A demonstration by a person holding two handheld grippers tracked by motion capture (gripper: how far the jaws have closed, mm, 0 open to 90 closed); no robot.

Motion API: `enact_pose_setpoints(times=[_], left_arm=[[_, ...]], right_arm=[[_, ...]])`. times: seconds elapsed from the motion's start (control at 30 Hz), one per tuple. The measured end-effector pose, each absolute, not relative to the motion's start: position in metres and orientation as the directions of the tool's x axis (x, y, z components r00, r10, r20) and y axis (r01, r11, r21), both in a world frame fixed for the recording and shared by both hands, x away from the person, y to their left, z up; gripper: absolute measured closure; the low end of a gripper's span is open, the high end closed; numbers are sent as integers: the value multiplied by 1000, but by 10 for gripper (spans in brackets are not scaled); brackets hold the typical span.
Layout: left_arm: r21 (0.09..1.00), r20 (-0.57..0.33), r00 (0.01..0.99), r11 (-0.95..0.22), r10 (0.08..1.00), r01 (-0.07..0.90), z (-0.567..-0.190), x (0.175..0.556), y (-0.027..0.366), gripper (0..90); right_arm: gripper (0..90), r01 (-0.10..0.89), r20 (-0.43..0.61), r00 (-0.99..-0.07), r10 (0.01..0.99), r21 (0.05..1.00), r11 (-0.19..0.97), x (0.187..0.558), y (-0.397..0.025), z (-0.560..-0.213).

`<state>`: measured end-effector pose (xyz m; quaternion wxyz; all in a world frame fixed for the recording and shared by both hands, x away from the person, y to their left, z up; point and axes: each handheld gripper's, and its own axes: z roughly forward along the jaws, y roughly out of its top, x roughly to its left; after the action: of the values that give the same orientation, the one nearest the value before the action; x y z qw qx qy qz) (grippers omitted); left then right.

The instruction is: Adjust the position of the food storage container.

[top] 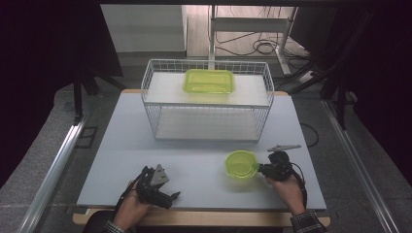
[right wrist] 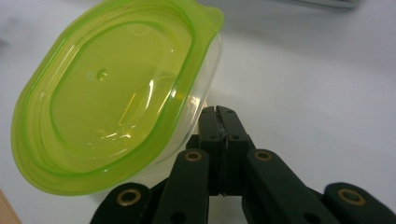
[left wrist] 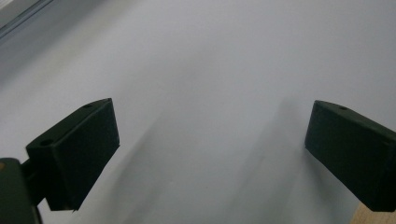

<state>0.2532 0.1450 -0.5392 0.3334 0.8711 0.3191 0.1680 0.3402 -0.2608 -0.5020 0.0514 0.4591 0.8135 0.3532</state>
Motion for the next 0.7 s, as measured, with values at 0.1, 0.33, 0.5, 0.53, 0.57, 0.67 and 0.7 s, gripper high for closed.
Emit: enact_pose_setpoints(times=[0.1,0.33,0.5,0.53,0.57,0.67,0.7], left_arm=[[688,82,740,-575,668,442,-539,253,145,30],[688,83,739,-575,668,443,-539,253,145,30],[686,84,740,-577,667,443,-540,253,145,30],[686,84,740,-577,667,443,-540,253,145,31],[686,83,740,-577,667,443,-540,253,145,30],[685,85,740,-578,667,443,-540,253,144,31],[685,85,741,-579,666,442,-540,253,144,31]], right_arm=[[890,696,249,-602,758,629,346,343,-245,-503],[889,678,251,-635,731,635,370,346,-224,-505],[889,658,251,-663,705,644,390,349,-212,-509],[889,657,254,-666,702,645,390,349,-210,-510],[889,657,255,-668,699,644,393,350,-208,-510],[889,654,260,-674,691,644,396,351,-202,-512],[889,652,258,-678,688,644,400,351,-200,-512]])
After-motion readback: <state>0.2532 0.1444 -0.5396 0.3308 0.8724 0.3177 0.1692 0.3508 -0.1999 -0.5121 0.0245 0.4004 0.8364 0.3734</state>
